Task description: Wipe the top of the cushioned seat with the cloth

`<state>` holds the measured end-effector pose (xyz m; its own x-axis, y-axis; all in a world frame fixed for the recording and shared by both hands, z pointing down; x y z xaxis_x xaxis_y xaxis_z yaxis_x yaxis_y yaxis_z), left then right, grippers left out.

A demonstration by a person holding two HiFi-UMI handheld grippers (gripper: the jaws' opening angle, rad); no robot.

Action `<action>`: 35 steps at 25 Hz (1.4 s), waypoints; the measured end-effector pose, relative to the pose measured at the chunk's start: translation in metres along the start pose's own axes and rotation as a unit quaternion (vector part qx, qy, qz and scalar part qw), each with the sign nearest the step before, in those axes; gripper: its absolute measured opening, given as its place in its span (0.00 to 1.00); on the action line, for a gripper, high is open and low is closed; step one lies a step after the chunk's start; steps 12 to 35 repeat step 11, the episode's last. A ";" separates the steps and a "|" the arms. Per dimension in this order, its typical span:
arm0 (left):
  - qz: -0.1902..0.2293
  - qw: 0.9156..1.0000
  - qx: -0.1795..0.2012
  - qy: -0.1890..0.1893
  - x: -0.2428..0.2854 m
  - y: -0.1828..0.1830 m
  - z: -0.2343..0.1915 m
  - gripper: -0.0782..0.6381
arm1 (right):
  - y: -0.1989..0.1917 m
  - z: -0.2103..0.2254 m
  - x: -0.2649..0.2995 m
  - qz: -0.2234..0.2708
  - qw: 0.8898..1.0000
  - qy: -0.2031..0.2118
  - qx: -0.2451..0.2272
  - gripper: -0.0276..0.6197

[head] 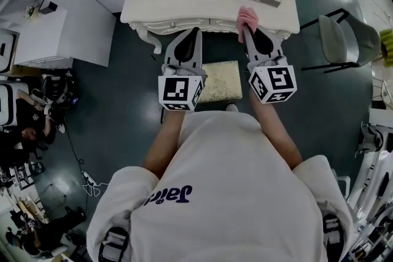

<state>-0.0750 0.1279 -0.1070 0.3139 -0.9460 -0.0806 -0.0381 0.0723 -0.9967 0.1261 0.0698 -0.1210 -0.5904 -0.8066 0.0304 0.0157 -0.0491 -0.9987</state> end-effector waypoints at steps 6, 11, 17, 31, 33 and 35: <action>-0.006 1.000 -0.004 0.006 -0.009 -0.010 0.004 0.12 | -0.010 -0.002 -0.005 -0.005 1.000 0.000 0.005 0.09; -0.017 1.000 -0.003 0.004 -0.012 -0.012 0.014 0.12 | -0.015 0.002 -0.016 -0.011 1.000 0.000 0.019 0.09; -0.017 1.000 -0.003 0.004 -0.012 -0.012 0.014 0.12 | -0.015 0.002 -0.016 -0.011 1.000 0.000 0.019 0.09; -0.017 1.000 -0.003 0.004 -0.012 -0.012 0.014 0.12 | -0.015 0.002 -0.016 -0.011 1.000 0.000 0.019 0.09; -0.017 1.000 -0.003 0.004 -0.012 -0.012 0.014 0.12 | -0.015 0.002 -0.016 -0.011 1.000 0.000 0.019 0.09; -0.017 1.000 -0.003 0.004 -0.012 -0.012 0.014 0.12 | -0.015 0.002 -0.016 -0.011 1.000 0.000 0.019 0.09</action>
Point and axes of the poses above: the fingertips, and each gripper's own axes: x forward along the fingers, z to its right, y out of its top, the point moved 9 cm from there along -x, backward along the fingers, and after that the axes turned 4 degrees about -y, right-handed, at the moved point
